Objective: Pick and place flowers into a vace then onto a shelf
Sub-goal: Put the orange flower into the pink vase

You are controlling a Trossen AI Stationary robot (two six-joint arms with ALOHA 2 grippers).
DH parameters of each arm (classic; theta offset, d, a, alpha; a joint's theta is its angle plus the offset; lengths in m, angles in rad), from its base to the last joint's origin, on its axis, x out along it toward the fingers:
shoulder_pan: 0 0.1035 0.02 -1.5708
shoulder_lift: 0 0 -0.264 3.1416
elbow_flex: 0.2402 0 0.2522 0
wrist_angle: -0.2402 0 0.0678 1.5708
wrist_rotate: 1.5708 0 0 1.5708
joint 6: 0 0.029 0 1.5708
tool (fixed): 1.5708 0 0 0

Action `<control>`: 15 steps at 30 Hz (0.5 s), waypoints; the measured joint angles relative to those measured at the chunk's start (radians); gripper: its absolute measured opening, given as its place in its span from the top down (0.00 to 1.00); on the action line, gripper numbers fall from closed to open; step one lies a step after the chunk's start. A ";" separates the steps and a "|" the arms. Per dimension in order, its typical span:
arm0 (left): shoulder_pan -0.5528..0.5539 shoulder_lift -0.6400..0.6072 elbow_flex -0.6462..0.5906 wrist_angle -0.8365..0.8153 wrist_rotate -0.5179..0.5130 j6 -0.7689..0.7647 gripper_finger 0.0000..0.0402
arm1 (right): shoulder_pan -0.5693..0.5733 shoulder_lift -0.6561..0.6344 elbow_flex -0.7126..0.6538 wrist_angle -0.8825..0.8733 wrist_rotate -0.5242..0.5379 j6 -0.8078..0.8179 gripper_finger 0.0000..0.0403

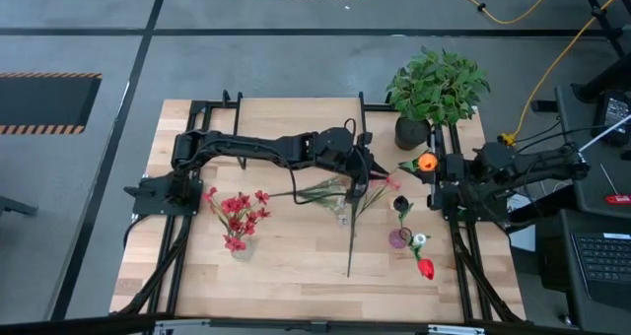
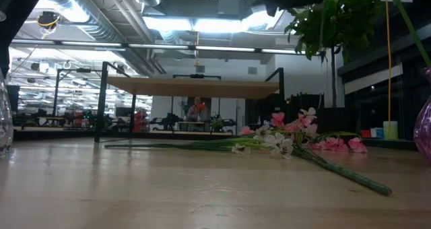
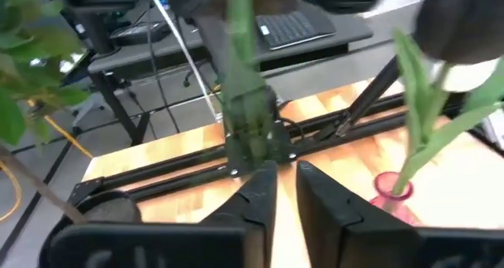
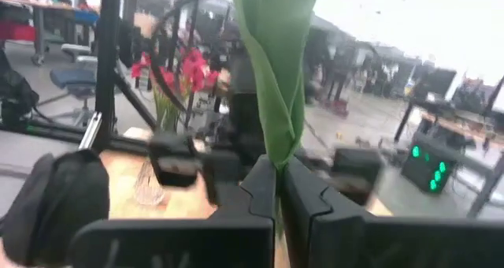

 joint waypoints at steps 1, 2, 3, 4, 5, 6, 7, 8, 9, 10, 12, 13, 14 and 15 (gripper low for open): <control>-0.005 -0.009 0.000 -0.021 -0.004 0.000 0.85 | 0.000 -0.013 0.023 -0.054 0.002 0.020 0.99; -0.009 -0.015 0.000 -0.029 -0.009 0.001 0.83 | 0.000 -0.026 0.046 -0.102 0.004 0.041 0.99; -0.012 -0.021 0.001 -0.041 -0.017 0.006 0.81 | -0.001 -0.039 0.070 -0.145 0.005 0.065 1.00; -0.015 -0.031 0.001 -0.076 -0.018 0.008 0.79 | 0.000 -0.053 0.092 -0.190 0.005 0.085 1.00; -0.016 -0.037 0.000 -0.103 -0.018 0.008 0.77 | 0.000 -0.066 0.108 -0.224 0.002 0.105 1.00; -0.016 -0.042 0.000 -0.116 -0.019 0.005 0.76 | 0.000 -0.082 0.120 -0.253 0.002 0.121 1.00; -0.014 -0.049 0.000 -0.133 -0.020 -0.006 0.76 | 0.000 -0.100 0.126 -0.277 0.002 0.139 1.00; -0.013 -0.058 0.000 -0.151 -0.024 -0.021 0.75 | 0.000 -0.119 0.126 -0.305 0.002 0.148 1.00; -0.013 -0.064 0.000 -0.159 -0.027 -0.029 0.76 | 0.000 -0.141 0.126 -0.334 0.002 0.163 1.00; -0.012 -0.068 0.000 -0.159 -0.039 -0.033 0.76 | 0.000 -0.162 0.126 -0.356 0.002 0.174 1.00; -0.012 -0.076 0.000 -0.185 -0.078 -0.036 0.80 | 0.000 -0.200 0.118 -0.383 0.002 0.202 1.00; -0.013 -0.077 0.000 -0.183 -0.099 -0.037 0.83 | 0.002 -0.219 0.109 -0.385 -0.006 0.217 1.00; -0.013 -0.079 0.000 -0.185 -0.113 -0.036 0.86 | 0.004 -0.236 0.099 -0.386 -0.023 0.221 1.00; -0.013 -0.084 0.000 -0.194 -0.124 -0.036 0.90 | 0.008 -0.253 0.091 -0.391 -0.045 0.222 1.00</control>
